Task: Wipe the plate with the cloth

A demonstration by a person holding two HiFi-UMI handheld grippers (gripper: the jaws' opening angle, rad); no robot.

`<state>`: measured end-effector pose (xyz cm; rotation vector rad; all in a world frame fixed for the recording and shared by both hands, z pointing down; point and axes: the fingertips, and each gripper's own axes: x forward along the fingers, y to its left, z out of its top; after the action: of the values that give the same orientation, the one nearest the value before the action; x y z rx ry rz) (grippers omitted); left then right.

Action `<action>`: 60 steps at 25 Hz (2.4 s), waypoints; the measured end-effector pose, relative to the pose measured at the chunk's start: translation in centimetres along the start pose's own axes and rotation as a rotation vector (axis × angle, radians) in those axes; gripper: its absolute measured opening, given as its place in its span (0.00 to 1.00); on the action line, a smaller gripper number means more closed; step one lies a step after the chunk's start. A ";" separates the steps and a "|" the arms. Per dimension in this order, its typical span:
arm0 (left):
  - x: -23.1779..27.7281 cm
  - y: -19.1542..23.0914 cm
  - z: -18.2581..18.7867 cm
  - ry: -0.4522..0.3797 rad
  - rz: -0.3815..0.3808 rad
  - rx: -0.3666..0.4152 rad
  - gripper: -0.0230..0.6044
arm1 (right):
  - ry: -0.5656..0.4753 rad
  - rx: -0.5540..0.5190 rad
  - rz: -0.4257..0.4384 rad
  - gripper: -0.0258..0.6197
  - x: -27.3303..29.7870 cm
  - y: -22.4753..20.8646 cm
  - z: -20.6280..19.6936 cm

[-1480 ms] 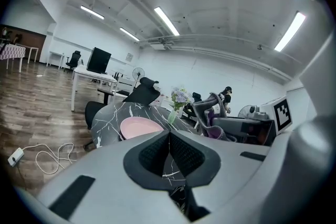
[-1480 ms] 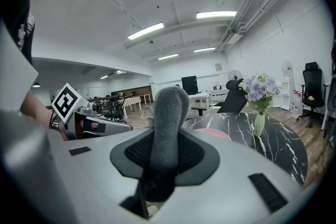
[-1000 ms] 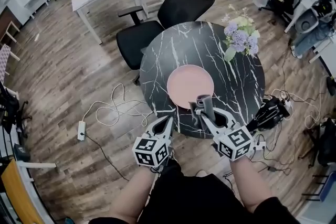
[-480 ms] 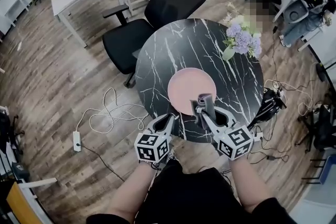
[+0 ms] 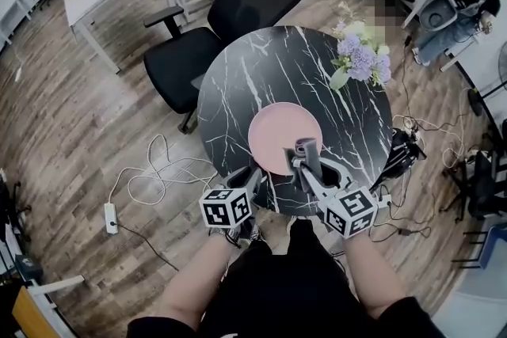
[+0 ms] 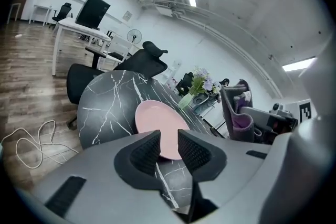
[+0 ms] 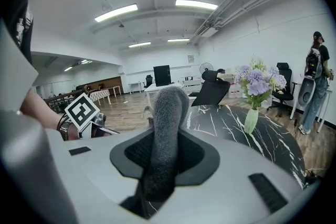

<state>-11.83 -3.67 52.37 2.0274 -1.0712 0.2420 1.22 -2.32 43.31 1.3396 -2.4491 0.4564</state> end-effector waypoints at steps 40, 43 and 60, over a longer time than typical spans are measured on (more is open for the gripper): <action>11.5 8.2 -3.1 0.184 0.324 -0.241 0.13 | 0.613 0.068 0.248 0.21 14.6 -2.6 -15.1; 11.8 8.1 -3.2 0.162 0.335 -0.259 0.11 | 0.632 0.059 0.261 0.21 14.7 -2.1 -15.4; 11.7 8.5 -2.7 0.109 0.376 -0.282 0.09 | 0.742 -0.160 0.306 0.21 11.9 -2.5 -17.1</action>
<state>-10.49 -11.40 64.84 1.5389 -1.3321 0.3679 -0.75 -5.35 63.95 0.5716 -1.9912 0.6675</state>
